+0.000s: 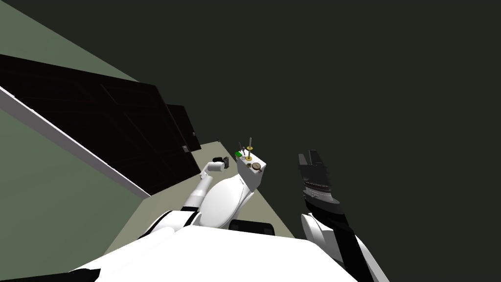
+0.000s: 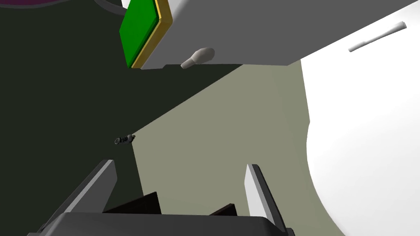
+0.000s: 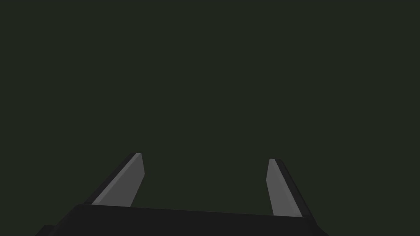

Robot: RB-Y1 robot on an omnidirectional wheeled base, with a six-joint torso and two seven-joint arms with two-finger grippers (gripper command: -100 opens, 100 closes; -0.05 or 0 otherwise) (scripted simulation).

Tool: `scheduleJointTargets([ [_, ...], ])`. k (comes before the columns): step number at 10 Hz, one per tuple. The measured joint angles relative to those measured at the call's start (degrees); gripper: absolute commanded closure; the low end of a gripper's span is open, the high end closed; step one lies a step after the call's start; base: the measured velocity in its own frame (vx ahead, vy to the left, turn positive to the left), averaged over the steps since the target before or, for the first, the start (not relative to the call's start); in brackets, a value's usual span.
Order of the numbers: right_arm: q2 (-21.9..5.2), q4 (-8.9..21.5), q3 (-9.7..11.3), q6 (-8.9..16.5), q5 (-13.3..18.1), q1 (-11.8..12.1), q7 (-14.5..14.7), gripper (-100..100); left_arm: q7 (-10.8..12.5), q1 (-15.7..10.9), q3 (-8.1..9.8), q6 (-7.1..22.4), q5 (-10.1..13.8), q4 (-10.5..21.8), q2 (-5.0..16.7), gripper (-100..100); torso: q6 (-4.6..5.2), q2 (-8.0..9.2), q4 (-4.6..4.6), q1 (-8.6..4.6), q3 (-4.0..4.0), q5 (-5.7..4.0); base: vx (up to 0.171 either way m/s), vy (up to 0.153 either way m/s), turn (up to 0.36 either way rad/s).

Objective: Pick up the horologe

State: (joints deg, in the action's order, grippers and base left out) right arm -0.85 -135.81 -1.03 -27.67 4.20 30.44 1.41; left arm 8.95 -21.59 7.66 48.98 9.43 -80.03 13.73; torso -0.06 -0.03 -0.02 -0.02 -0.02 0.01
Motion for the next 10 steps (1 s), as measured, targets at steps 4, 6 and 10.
scheduleJointTargets([
  [4,0.00,0.00,0.00,0.00,0.00,0.00,0.00,0,-1.50,-5.69,1.45,3.80,0.21,6.87,1.36,-100,0.02,-0.11,-0.02,-0.11,-0.06,-0.02,0.020,-0.010,-0.109],
  [6,0.00,0.00,0.00,0.00,0.00,0.00,0.00,0,-2.14,-8.38,1.95,5.97,0.16,10.30,2.12,-100,0.01,-0.16,-0.04,-0.14,-0.09,-0.03,0.037,-0.025,-0.137],
  [10,0.01,0.00,0.00,0.00,0.00,0.00,0.00,0,-3.18,-12.85,2.39,9.04,-0.10,17.22,3.55,-100,-0.01,0.00,-0.01,-0.22,-0.01,-0.04,-0.002,-0.044,-0.066],
])
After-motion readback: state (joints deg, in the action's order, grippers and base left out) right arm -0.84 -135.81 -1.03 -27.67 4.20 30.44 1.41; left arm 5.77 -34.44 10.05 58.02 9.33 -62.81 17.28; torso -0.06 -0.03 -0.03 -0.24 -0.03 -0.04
